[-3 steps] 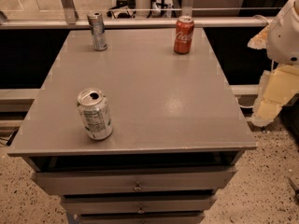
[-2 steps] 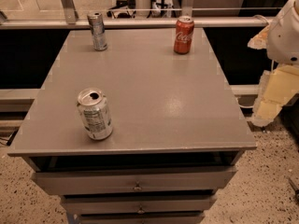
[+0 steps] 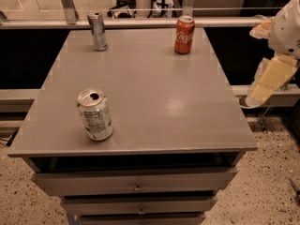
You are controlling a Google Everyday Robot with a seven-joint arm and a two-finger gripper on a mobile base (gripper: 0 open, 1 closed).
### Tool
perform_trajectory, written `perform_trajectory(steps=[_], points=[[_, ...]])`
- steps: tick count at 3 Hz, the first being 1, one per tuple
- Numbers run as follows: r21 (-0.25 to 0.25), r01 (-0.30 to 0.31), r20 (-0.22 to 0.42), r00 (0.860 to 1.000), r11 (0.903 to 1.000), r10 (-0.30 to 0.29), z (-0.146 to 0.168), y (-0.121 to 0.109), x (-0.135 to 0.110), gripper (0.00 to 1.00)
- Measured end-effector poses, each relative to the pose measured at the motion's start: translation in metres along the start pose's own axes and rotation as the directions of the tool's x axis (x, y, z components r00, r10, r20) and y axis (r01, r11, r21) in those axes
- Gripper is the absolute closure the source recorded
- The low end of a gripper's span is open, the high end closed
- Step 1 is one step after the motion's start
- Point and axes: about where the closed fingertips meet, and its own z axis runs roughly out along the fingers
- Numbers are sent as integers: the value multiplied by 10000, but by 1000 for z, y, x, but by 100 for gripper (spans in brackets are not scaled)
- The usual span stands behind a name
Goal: Move coke can near 7up can
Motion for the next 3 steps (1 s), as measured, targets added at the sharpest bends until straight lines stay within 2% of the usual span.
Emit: perform_trajectory(steps=[1,2,3], points=[[402,-251,1195,9926,9989,202,26,-55,-10,0],[496,-865,2269,9712,9950,732,65,-109,-28,0],[207,-1950,3272,9281,9806,1776,114,-156,-48,0]])
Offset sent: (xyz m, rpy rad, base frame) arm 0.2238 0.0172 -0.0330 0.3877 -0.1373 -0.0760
